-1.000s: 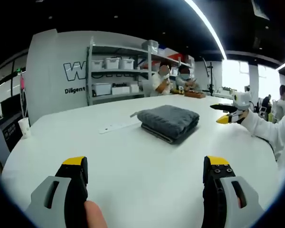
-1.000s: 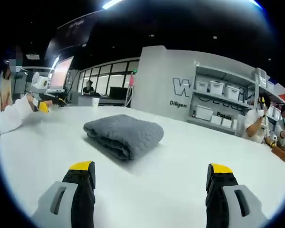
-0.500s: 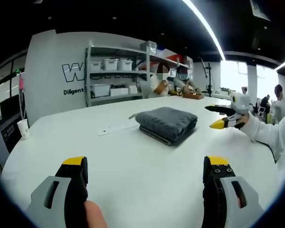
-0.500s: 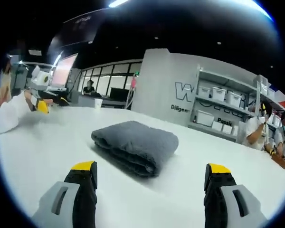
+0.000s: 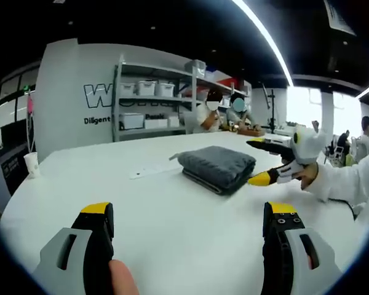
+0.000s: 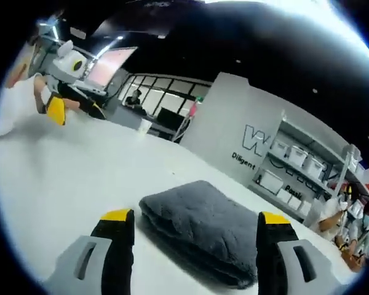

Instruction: Open the folded towel by lifting each exposed corner and separating the folded layers until the towel lies flat within the target outline without major curled edges

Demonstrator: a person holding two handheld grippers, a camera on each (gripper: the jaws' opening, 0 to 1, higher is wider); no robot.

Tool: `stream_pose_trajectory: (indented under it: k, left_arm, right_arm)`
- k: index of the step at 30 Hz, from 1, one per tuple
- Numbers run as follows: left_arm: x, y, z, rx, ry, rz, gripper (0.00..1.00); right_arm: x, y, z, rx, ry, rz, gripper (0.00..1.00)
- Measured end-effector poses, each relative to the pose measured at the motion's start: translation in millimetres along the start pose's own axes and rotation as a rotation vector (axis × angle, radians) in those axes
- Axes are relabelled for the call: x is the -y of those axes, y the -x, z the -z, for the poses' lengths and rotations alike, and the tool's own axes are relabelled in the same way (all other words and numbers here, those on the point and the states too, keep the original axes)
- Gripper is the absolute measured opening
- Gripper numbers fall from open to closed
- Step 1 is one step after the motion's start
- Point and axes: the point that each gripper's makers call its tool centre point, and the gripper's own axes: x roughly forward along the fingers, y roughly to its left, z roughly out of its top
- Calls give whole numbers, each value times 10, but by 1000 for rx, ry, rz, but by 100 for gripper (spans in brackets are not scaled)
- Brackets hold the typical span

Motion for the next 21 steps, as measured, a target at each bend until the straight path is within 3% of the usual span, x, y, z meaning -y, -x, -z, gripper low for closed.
stream_pose_trajectory:
  k: [3, 7, 10, 16, 21]
  left_arm:
    - [-35, 7, 19, -2, 10, -7, 100]
    - [-68, 15, 36, -2, 26, -15, 100]
    - [-70, 22, 29, 2, 31, -16, 100]
    - [-50, 27, 13, 9, 30, -16, 100]
    - [-67, 8, 46, -1, 37, -17, 100]
  right_arm:
    - [-165, -160, 3, -10, 39, -34, 72]
    - [-298, -284, 35, -19, 86, -52, 54]
    - [-313, -290, 116, -55, 151, -66, 37]
    - [-327, -254, 130, -32, 176, -78, 14]
    - [-237, -223, 119, -1, 182, -70, 7]
